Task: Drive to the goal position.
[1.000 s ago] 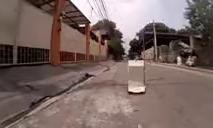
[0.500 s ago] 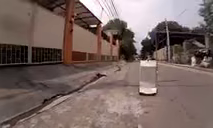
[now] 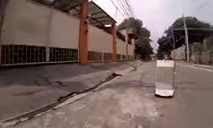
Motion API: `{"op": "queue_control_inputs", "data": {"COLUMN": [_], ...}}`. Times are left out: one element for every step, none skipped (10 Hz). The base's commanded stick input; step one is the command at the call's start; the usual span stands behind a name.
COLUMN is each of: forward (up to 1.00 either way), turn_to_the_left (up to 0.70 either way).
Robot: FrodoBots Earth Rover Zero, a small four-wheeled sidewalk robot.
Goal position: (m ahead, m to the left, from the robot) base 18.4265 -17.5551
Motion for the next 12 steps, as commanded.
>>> {"op": "queue_control_inputs", "data": {"forward": [0.00,0.00,0.00,0.00,0.00,0.00,0.00,0.00,0.00,0.00,0.00,0.00], "turn_to_the_left": [1.00,1.00,1.00,1.00,1.00,1.00,1.00,1.00,1.00,1.00,1.00,1.00]}}
